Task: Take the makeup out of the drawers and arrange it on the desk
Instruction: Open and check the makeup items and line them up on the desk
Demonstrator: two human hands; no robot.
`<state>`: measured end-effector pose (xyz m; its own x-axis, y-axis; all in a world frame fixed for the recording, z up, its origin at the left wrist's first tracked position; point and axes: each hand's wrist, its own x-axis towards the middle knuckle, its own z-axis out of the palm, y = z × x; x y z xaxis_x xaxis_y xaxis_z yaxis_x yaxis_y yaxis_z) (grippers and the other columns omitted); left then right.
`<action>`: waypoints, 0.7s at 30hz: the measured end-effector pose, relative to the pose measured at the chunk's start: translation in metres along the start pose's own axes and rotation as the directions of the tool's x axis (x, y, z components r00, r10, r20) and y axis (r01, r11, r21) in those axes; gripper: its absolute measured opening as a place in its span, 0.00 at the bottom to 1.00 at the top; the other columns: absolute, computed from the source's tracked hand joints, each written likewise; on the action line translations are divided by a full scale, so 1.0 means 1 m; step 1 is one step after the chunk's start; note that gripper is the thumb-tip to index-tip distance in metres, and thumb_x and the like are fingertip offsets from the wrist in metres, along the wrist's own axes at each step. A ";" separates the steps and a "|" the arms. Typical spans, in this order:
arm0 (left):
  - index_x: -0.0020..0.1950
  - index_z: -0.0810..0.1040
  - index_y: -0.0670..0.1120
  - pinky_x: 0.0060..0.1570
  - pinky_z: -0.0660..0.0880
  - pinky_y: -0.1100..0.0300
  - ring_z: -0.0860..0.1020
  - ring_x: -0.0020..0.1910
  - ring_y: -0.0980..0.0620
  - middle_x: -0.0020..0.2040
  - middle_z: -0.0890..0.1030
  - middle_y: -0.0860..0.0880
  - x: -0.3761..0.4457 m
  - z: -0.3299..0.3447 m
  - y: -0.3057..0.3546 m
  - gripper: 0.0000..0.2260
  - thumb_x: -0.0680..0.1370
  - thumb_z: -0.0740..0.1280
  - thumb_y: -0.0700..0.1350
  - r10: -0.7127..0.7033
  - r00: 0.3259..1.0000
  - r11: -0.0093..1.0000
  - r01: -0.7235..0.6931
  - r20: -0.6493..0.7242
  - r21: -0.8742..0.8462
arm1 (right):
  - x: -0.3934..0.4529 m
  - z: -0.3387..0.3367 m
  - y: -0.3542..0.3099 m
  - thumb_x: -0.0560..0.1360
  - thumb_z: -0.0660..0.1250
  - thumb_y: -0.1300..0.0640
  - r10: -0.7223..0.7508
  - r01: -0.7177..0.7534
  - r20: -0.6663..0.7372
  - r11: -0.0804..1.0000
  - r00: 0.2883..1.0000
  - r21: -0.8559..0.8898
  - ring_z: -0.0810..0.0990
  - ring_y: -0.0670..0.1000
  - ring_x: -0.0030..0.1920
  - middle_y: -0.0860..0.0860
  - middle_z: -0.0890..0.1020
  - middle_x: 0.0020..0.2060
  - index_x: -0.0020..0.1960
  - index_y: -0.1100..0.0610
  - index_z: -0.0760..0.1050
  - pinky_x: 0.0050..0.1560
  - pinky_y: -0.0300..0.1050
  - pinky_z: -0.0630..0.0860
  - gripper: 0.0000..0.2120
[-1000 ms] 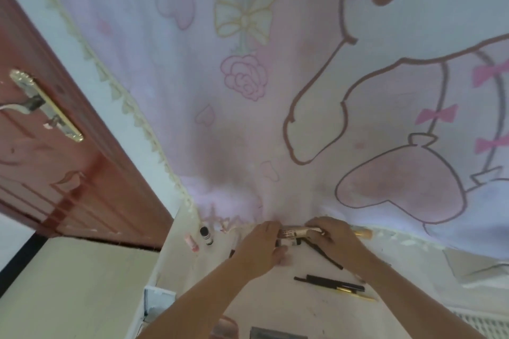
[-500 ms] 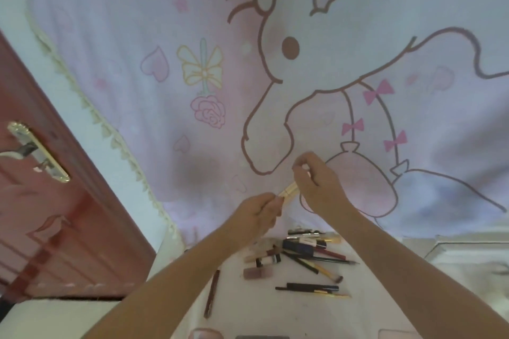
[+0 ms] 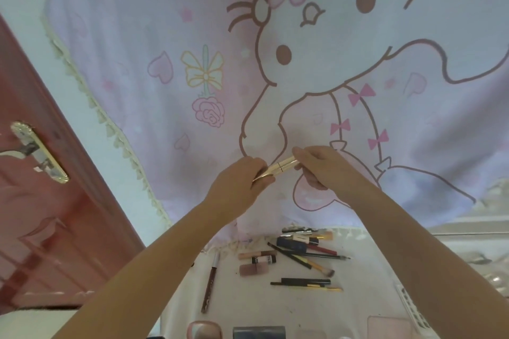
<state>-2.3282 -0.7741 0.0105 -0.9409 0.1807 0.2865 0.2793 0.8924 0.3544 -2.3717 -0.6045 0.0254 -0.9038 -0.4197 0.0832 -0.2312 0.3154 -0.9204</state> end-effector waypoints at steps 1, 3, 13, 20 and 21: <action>0.43 0.66 0.48 0.33 0.62 0.69 0.65 0.34 0.56 0.33 0.63 0.56 -0.001 0.001 -0.001 0.08 0.80 0.57 0.49 0.014 1.000 1.000 -0.014 0.003 0.000 | -0.001 0.000 0.000 0.79 0.55 0.55 -0.044 0.044 0.008 0.999 0.999 0.003 0.61 0.41 0.17 0.50 0.65 0.23 0.35 0.56 0.69 0.20 0.31 0.59 0.15; 0.38 0.64 0.49 0.32 0.62 0.68 0.64 0.31 0.59 0.32 0.64 0.55 0.000 -0.002 -0.001 0.11 0.80 0.57 0.48 0.026 0.999 0.999 -0.024 0.044 -0.040 | -0.001 -0.002 0.003 0.79 0.55 0.60 -0.188 0.189 0.020 0.977 0.982 -0.100 0.65 0.41 0.19 0.48 0.66 0.25 0.38 0.53 0.68 0.23 0.29 0.61 0.12; 0.53 0.73 0.42 0.36 0.58 0.64 0.66 0.41 0.52 0.40 0.71 0.50 0.021 -0.031 -0.005 0.11 0.81 0.54 0.46 0.032 0.998 0.994 -0.037 0.049 0.107 | 0.025 -0.011 -0.017 0.79 0.53 0.60 -0.021 0.014 0.157 0.999 0.987 0.044 0.75 0.46 0.25 0.48 0.78 0.27 0.43 0.53 0.73 0.25 0.38 0.70 0.12; 0.63 0.69 0.45 0.49 0.67 0.60 0.71 0.56 0.49 0.57 0.74 0.48 0.024 -0.043 -0.007 0.15 0.81 0.52 0.50 0.062 0.998 0.928 -0.053 -0.013 0.368 | 0.038 -0.004 -0.027 0.80 0.54 0.57 -0.025 0.024 0.035 0.999 0.999 0.037 0.61 0.42 0.17 0.46 0.65 0.20 0.33 0.56 0.66 0.20 0.33 0.58 0.17; 0.62 0.70 0.44 0.48 0.67 0.59 0.72 0.54 0.48 0.55 0.74 0.47 0.027 -0.048 -0.007 0.15 0.81 0.51 0.50 0.060 0.998 0.937 -0.051 -0.016 0.344 | 0.039 -0.005 -0.030 0.80 0.55 0.59 -0.092 0.092 0.012 0.995 0.996 0.033 0.63 0.42 0.19 0.47 0.66 0.22 0.35 0.55 0.67 0.22 0.33 0.61 0.15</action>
<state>-2.3463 -0.7957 0.0582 -0.9194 0.2272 0.3210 0.2435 0.9698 0.0111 -2.4017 -0.6261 0.0584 -0.8745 -0.4568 0.1633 -0.3011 0.2472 -0.9210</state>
